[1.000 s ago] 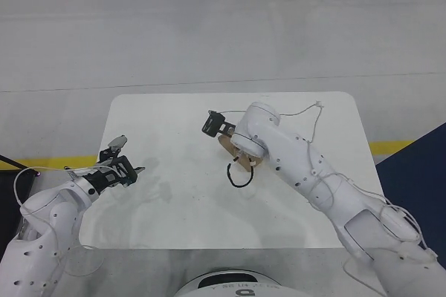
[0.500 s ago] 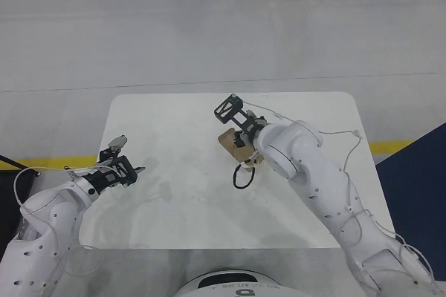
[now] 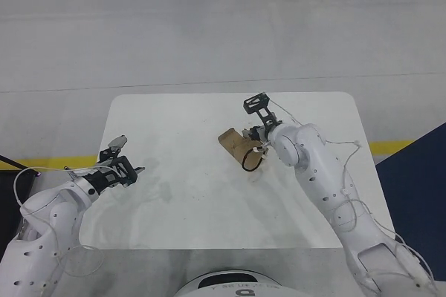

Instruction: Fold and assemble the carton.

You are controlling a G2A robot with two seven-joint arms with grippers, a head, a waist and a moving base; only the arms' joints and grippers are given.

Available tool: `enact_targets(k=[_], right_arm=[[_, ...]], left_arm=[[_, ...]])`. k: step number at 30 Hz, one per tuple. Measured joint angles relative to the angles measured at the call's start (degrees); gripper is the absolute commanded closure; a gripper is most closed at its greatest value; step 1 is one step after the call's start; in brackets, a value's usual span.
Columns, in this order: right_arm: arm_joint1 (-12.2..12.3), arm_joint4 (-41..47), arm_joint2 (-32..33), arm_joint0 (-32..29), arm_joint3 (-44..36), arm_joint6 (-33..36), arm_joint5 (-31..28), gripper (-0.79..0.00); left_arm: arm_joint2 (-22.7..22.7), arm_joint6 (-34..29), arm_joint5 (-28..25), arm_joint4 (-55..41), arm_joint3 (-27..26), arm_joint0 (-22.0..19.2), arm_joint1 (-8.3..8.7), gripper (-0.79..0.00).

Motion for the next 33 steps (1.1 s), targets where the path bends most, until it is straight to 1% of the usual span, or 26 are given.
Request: enact_targets(k=[1, 2, 4, 8, 10, 14, 16, 18, 20, 24, 27, 30, 33], right_arm=[[-0.1, -0.1, -0.3, 0.6, 1.0, 0.2, 0.0, -0.406], [-0.3, -0.1, -0.7, 1.1, 1.7, 0.4, 0.1, -0.372], [-0.6, 0.1, -1.5, 2.3, 2.8, 1.0, -0.2, -0.342], [-0.9, 2.4, -2.2, 4.0, 3.8, 4.0, -2.7, -0.265], [-1.0, 5.0, -2.1, 4.6, 4.2, 5.8, -4.7, -0.268], [-1.3, 9.0, -2.4, 5.9, 5.8, 9.5, -7.2, -0.311], [-1.5, 10.1, -2.9, 6.5, 6.9, 10.5, -7.3, -0.302], [-1.7, 10.8, -3.4, 7.0, 7.6, 11.1, -7.2, -0.246], [-1.9, 11.4, -4.0, 7.4, 8.0, 11.6, -7.3, 0.000], [-1.9, 10.9, -4.3, 7.6, 7.3, 11.8, -7.0, 0.000], [-1.5, 8.6, -3.5, 6.7, 5.3, 10.9, -5.1, 0.000], [-0.9, 5.9, -1.9, 4.6, 1.7, 9.6, -3.3, 0.000], [0.1, 2.2, 0.5, 1.1, -3.6, 5.3, -3.1, 0.000]], left_arm=[[0.0, 0.0, 0.0, 0.0, 0.0, 0.0, 0.00, -0.785], [0.0, 0.0, 0.0, 0.0, 0.0, 0.0, 0.00, -0.785], [0.0, 0.0, 0.0, 0.0, 0.0, 0.0, 0.00, -0.785], [0.0, 0.0, 0.0, 0.0, 0.0, 0.0, 0.00, -0.785], [0.0, 0.0, 0.0, 0.0, 0.0, 0.0, 0.00, -0.785], [0.0, 0.0, 0.0, 0.0, 0.0, 0.0, 0.00, -0.785], [0.0, 0.0, 0.0, 0.0, 0.0, 0.0, 0.00, -0.785], [0.0, 0.0, 0.0, 0.0, 0.0, 0.0, 0.00, -0.785], [0.0, 0.0, 0.0, 0.0, 0.0, 0.0, 0.00, -0.785], [0.0, 0.0, 0.0, 0.0, 0.0, 0.0, 0.00, -0.785], [0.0, 0.0, 0.0, 0.0, 0.0, 0.0, 0.00, -0.785], [0.0, 0.0, 0.0, 0.0, 0.0, 0.0, 0.00, -0.785], [0.0, 0.0, 0.0, 0.0, 0.0, 0.0, 0.00, -0.785]])
